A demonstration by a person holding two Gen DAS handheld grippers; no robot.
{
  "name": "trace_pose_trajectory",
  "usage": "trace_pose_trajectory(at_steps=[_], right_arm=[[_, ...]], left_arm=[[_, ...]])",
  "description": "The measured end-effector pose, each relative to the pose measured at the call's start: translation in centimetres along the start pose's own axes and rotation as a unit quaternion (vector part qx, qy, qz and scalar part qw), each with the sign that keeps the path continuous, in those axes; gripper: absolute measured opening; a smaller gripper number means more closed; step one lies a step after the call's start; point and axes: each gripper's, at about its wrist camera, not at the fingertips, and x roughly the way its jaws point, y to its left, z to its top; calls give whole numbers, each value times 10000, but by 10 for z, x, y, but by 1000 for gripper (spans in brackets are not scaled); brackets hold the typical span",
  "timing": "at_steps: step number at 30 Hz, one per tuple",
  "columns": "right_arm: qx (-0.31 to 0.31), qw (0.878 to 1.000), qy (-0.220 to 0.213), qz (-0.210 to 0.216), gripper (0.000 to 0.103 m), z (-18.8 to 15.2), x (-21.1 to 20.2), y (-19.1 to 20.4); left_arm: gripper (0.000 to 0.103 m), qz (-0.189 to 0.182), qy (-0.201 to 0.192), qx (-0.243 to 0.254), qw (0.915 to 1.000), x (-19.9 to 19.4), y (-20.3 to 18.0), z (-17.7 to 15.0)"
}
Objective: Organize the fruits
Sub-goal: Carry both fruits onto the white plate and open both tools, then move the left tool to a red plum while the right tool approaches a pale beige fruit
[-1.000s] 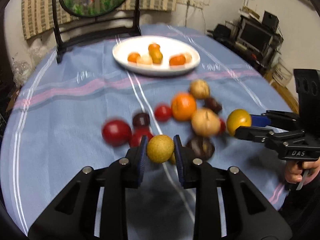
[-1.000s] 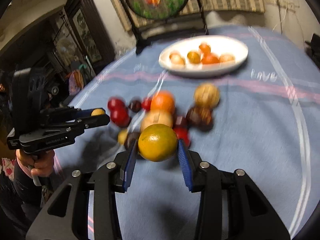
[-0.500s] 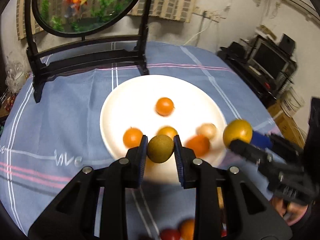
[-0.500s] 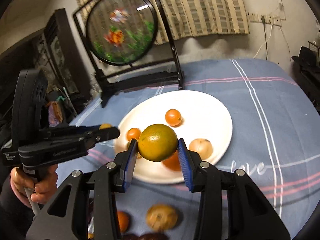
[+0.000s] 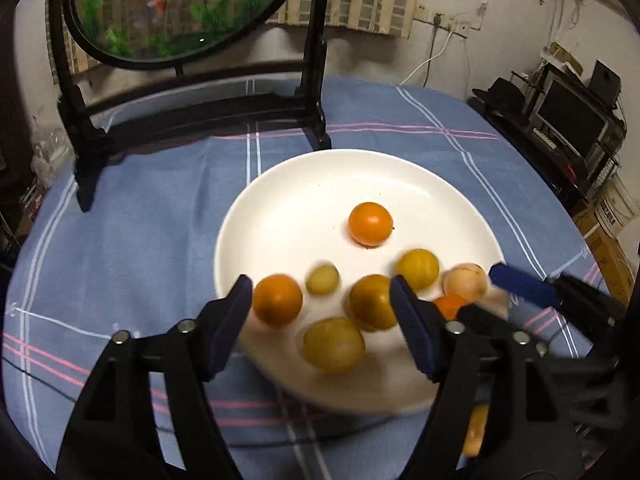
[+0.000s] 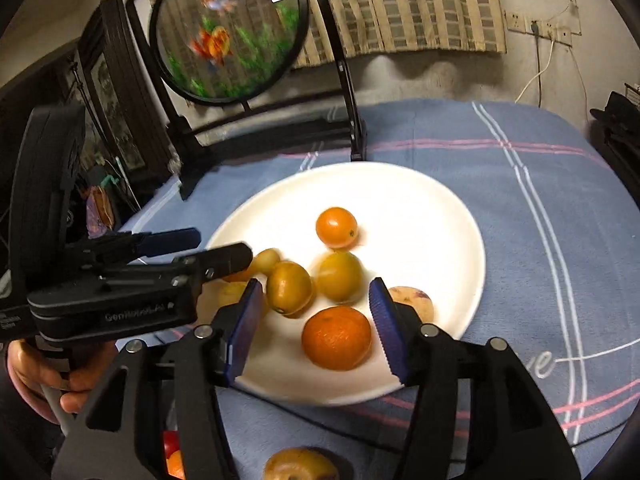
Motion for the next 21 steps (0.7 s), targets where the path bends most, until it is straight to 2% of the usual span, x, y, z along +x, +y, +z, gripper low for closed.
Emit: trace_pose_trajectory(at_steps=[2, 6, 10, 13, 15, 18, 21], right_arm=[[-7, 9999, -142, 47, 60, -3, -19, 3], [-134, 9990, -348, 227, 61, -24, -57, 14], [-303, 9981, -327, 422, 61, -58, -79, 28], [-363, 9980, -217, 480, 61, -81, -85, 35], [-431, 9965, -5, 717, 61, -96, -87, 45], [-798, 9928, 112, 890, 61, -111, -90, 65], [-1089, 9892, 270, 939, 61, -121, -89, 80]], left_arm=[[92, 21, -133, -63, 9999, -24, 5, -10], [97, 44, -339, -173, 9993, -66, 15, -42], [98, -23, -442, -289, 9986, -98, 21, -94], [98, -137, -446, -106, 9989, -116, 17, -142], [98, -163, -504, 97, 9985, -124, 14, -167], [98, -122, -585, 155, 9981, -131, 14, -192], [98, -316, -489, -38, 9983, -129, 20, -204]])
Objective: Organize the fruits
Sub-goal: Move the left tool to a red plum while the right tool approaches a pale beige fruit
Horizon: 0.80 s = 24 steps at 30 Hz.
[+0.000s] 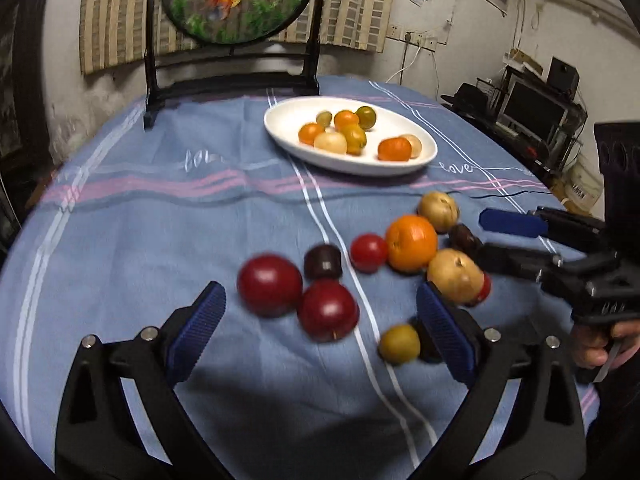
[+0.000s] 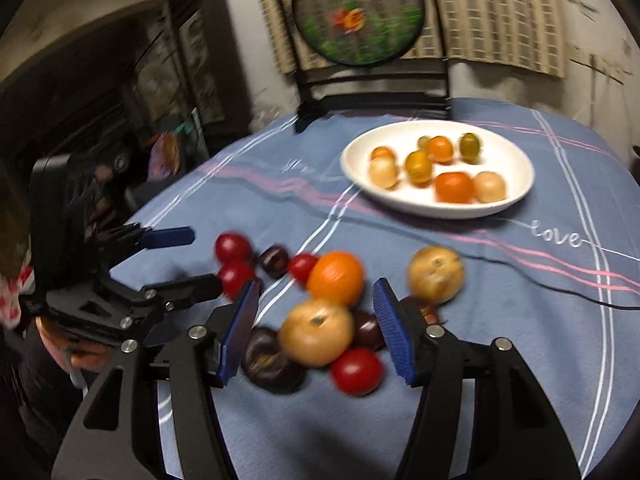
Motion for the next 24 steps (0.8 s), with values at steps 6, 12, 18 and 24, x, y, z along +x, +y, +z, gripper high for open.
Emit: trace_pose_trajectory(at_steps=[6, 12, 18, 24], right_arm=[[-248, 9991, 226, -277, 61, -6, 11, 12], [-283, 9980, 395, -400, 61, -14, 18, 13], [-304, 9972, 489, -478, 59, -15, 23, 11], [-285, 9972, 464, -518, 54, -15, 23, 9]], left_arm=[[98, 177, 185, 42, 9997, 8, -2, -2], [98, 194, 200, 41, 9996, 7, -2, -2], [98, 221, 210, 41, 9995, 7, -1, -1], [98, 236, 214, 39, 9995, 7, -1, -1]])
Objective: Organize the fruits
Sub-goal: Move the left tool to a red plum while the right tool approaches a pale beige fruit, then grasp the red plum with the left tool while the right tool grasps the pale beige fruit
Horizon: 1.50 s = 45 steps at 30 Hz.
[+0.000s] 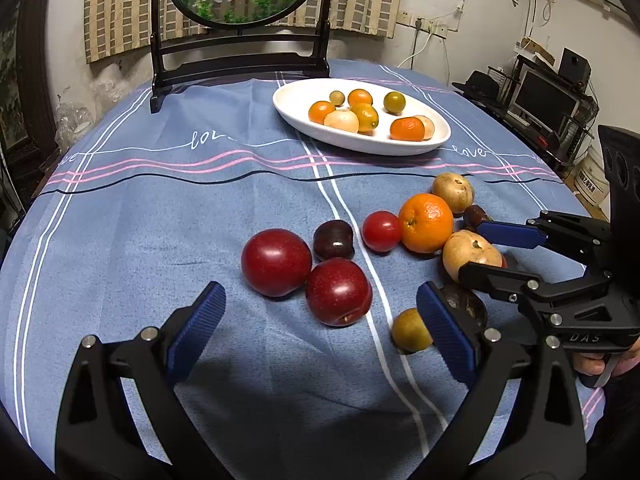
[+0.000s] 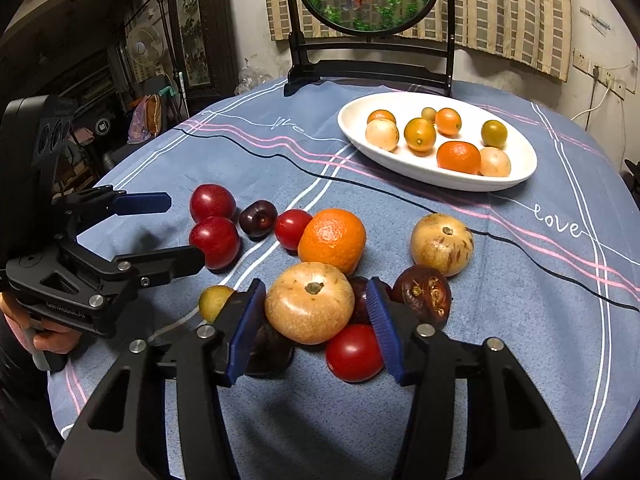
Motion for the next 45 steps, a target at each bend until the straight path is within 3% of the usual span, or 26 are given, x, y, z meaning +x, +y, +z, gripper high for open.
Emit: trace_pose_trajectory(at_steps=[9, 12, 21, 26, 32, 38, 45], right_arm=[[-156, 9997, 5, -202, 54, 1, 3, 6], [-182, 9997, 8, -133, 46, 2, 3, 7], [-160, 9997, -45, -194, 45, 2, 0, 6], [289, 9982, -446, -280, 45, 4, -20, -12], [1011, 9915, -660, -489, 45, 0, -33, -43], [1036, 9914, -627, -502, 45, -2, -34, -43], [984, 9922, -614, -468, 45, -1, -34, -41]], left_arm=[[98, 18, 21, 14, 10000, 1, 0, 0], [98, 22, 46, 1, 10000, 2, 0, 0], [98, 11, 91, -13, 10000, 5, 2, 1], [96, -129, 20, 68, 9999, 2, -1, 0], [67, -407, 94, 142, 9990, 5, -5, -1], [46, -463, 356, -37, 9983, 17, 0, 0], [45, -361, 595, -49, 9976, 31, -4, 2]])
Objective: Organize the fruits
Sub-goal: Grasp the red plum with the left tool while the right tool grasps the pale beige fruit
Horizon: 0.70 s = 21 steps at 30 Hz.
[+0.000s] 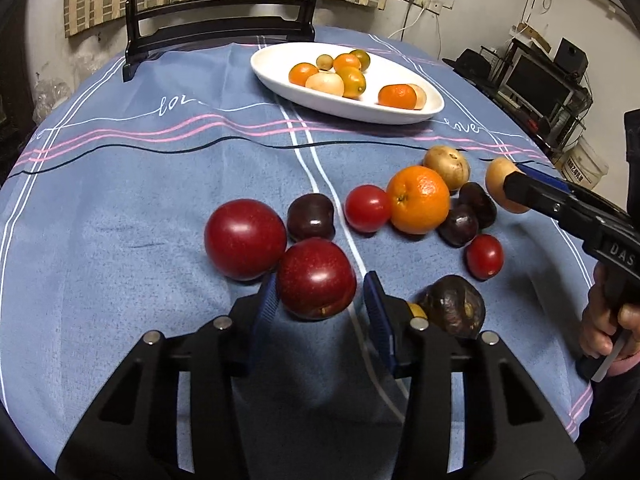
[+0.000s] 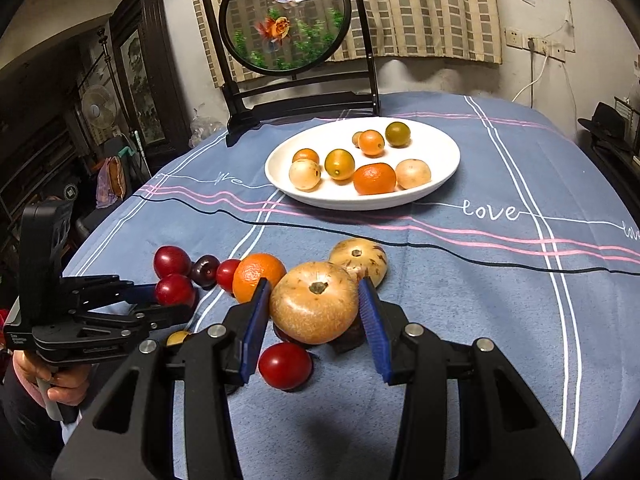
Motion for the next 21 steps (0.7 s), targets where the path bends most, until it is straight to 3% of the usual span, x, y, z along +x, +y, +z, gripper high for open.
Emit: trace_pose_trajectory(at_steps=[4, 12, 21], right_arm=[[-41, 10000, 39, 32, 45, 0, 1, 2], [-111, 9999, 64, -8, 45, -2, 2, 4], [-169, 9998, 30, -89, 45, -3, 2, 6]], left_arm=[[40, -26, 54, -63, 10000, 2, 2, 1], [39, -104, 34, -153, 9998, 2, 7, 0], [39, -80, -254, -20, 9996, -12, -1, -2]])
